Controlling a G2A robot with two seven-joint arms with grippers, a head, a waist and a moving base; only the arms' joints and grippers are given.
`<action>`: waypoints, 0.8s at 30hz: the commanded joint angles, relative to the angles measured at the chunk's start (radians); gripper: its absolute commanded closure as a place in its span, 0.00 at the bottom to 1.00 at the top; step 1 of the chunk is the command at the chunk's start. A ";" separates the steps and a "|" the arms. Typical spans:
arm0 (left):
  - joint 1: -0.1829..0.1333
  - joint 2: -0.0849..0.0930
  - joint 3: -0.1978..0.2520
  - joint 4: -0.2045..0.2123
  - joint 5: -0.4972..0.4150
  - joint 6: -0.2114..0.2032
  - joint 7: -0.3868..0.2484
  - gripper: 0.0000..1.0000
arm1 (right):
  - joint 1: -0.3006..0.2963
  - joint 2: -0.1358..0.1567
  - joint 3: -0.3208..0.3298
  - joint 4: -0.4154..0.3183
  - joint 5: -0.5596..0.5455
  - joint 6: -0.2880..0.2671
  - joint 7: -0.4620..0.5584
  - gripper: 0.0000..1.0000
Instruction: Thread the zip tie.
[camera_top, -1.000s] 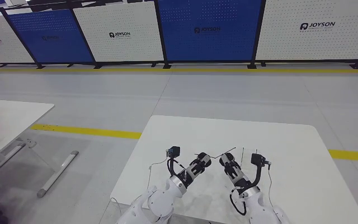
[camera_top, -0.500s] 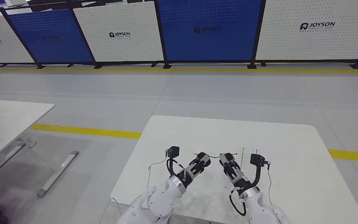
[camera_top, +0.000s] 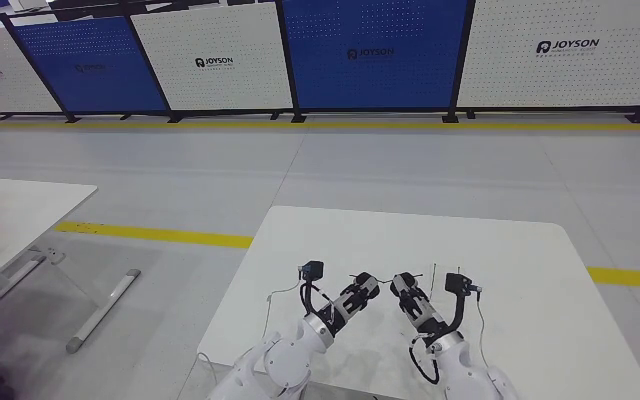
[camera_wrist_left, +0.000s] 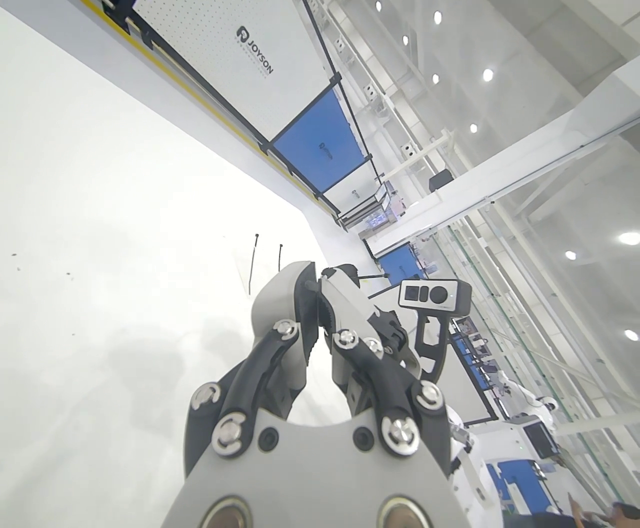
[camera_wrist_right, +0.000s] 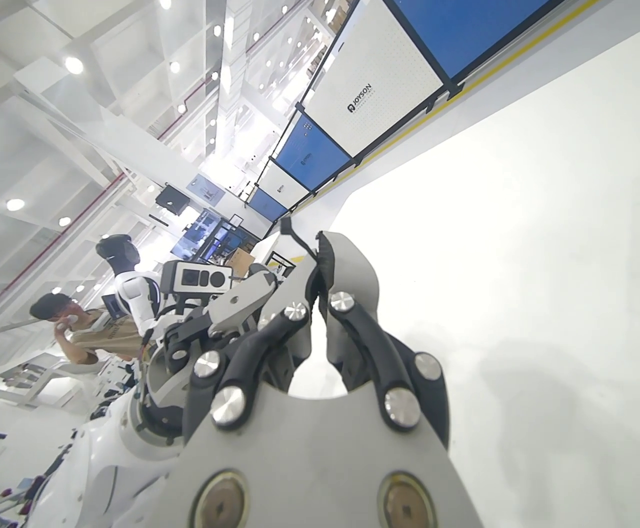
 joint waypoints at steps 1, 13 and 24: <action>-0.001 0.000 0.001 0.001 0.001 0.001 0.000 1.00 | 0.000 0.000 0.002 0.000 0.001 -0.001 0.000 1.00; -0.010 -0.003 0.014 0.006 0.034 0.037 0.001 0.84 | -0.013 0.002 0.003 -0.020 -0.028 0.003 -0.004 1.00; -0.012 -0.004 0.017 0.013 0.039 0.044 0.000 1.00 | -0.020 0.002 -0.006 -0.031 -0.062 -0.001 -0.012 1.00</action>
